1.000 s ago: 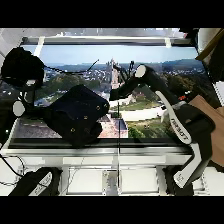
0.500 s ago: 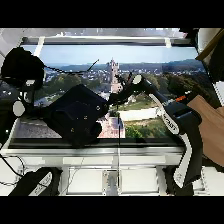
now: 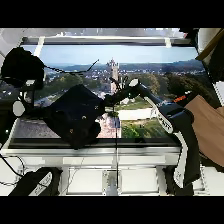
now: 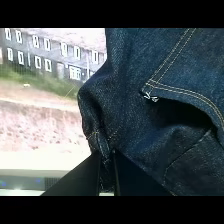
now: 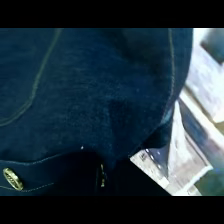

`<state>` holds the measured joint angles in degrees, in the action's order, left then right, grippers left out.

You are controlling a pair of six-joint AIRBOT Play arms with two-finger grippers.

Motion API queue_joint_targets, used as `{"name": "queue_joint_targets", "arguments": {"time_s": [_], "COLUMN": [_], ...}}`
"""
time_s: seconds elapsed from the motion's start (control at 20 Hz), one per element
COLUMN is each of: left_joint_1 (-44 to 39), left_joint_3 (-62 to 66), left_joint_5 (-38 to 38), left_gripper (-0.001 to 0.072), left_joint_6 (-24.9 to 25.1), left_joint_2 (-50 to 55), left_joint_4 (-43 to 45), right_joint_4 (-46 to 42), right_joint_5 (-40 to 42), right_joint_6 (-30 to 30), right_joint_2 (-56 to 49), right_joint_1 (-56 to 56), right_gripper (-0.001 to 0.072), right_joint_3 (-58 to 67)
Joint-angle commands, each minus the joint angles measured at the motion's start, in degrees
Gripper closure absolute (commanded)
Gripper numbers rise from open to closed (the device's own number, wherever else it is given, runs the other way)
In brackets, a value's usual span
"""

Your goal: Fold the clothes and pants, and hang the long-sleeved shirts on hangers.

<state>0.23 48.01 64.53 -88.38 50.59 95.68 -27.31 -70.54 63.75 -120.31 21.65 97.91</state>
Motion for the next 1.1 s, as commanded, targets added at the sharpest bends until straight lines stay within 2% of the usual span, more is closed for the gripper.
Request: {"name": "queue_joint_targets", "arguments": {"time_s": [0.0,0.15,0.25,0.4,0.55,0.65,0.75,0.9,1.05], "left_joint_1": [0.00,0.00,0.00,-0.13,-0.63,-1.75,-2.80,-3.78,-3.78], "left_joint_3": [-0.02,1.75,4.98,10.05,11.04,11.04,11.04,11.06,11.06], "left_joint_5": [0.00,0.04,0.00,-0.04,-2.49,-4.87,-8.57,-10.86,-19.04], "left_gripper": [0.0661,0.0660,0.0661,0.0661,0.0661,0.0660,0.0661,0.0660,0.0661], "left_joint_6": [0.04,0.07,0.09,0.09,1.05,1.73,1.79,1.79,1.77], "left_joint_2": [-0.04,-0.44,-0.98,-1.38,-1.05,0.15,2.47,6.32,10.51], "left_joint_4": [-0.31,1.22,1.18,1.11,-1.31,-1.60,-1.64,-1.62,-1.60], "right_joint_4": [2.47,2.16,1.22,-3.78,-16.11,-25.77,-30.03,-31.23,-33.77], "right_joint_5": [-1.51,-12.09,-19.47,-24.63,-29.51,-33.14,-32.52,-30.49,-17.35], "right_joint_6": [-1.62,0.46,4.13,13.03,14.64,15.17,15.13,15.06,14.99], "right_joint_2": [0.02,2.56,6.67,15.65,24.30,26.49,25.40,20.28,15.54], "right_joint_1": [-0.52,-3.76,-6.43,-8.90,-7.52,-5.25,-3.98,-3.85,-3.96], "right_gripper": [0.0699,0.0699,0.0699,0.0699,0.0700,0.0700,0.0701,0.0701,0.0701], "right_joint_3": [2.97,9.46,15.10,22.36,20.74,17.62,14.73,13.49,13.55]}}
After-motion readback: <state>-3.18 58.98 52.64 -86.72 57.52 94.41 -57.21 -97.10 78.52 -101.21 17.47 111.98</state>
